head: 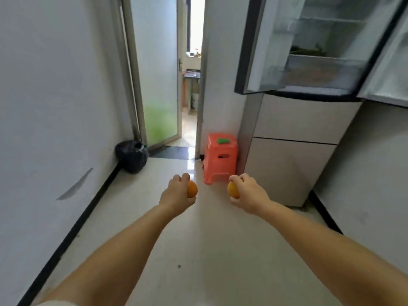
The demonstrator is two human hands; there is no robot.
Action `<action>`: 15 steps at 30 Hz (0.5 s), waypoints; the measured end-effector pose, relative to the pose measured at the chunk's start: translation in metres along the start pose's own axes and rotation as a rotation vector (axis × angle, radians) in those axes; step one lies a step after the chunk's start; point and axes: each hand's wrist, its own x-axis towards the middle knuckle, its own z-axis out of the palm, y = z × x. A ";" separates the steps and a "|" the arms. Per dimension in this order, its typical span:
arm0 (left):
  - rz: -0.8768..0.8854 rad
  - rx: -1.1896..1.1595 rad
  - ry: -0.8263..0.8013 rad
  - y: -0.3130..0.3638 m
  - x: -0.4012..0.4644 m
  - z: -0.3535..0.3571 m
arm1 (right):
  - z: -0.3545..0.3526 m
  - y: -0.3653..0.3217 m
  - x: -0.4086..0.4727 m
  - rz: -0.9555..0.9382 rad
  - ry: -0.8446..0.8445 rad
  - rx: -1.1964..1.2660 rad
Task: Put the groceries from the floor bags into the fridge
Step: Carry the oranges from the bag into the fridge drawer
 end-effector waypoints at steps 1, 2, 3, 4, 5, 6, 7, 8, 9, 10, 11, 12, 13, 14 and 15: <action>0.048 -0.001 -0.003 0.035 0.014 0.010 | -0.018 0.031 -0.004 0.025 0.027 0.001; 0.100 -0.003 0.000 0.069 0.027 0.019 | -0.035 0.059 -0.007 0.050 0.061 0.006; 0.155 -0.005 0.001 0.100 0.041 0.026 | -0.052 0.085 -0.009 0.075 0.096 0.015; 0.216 -0.006 0.007 0.127 0.054 0.033 | -0.069 0.108 -0.009 0.093 0.132 0.023; 0.276 -0.002 0.013 0.154 0.068 0.039 | -0.084 0.129 -0.008 0.105 0.166 0.026; 0.329 0.010 0.013 0.178 0.081 0.043 | -0.097 0.149 -0.005 0.113 0.194 0.021; 0.374 0.027 0.014 0.201 0.096 0.046 | -0.110 0.168 0.000 0.120 0.220 0.013; 0.415 0.049 0.021 0.224 0.110 0.049 | -0.123 0.186 0.006 0.126 0.243 0.002; 0.457 0.074 0.032 0.243 0.126 0.051 | -0.135 0.204 0.013 0.130 0.265 -0.008; 0.496 0.093 0.048 0.262 0.141 0.051 | -0.147 0.220 0.020 0.133 0.290 -0.018; 0.525 0.108 0.057 0.278 0.158 0.052 | -0.158 0.237 0.029 0.134 0.314 -0.026; 0.547 0.115 0.066 0.293 0.174 0.052 | -0.169 0.254 0.039 0.135 0.337 -0.032; 0.562 0.117 0.073 0.308 0.192 0.052 | -0.180 0.271 0.050 0.140 0.358 -0.037; 0.578 0.116 0.081 0.322 0.211 0.053 | -0.191 0.287 0.062 0.144 0.378 -0.045; 0.593 0.109 0.087 0.337 0.232 0.054 | -0.202 0.303 0.076 0.149 0.400 -0.053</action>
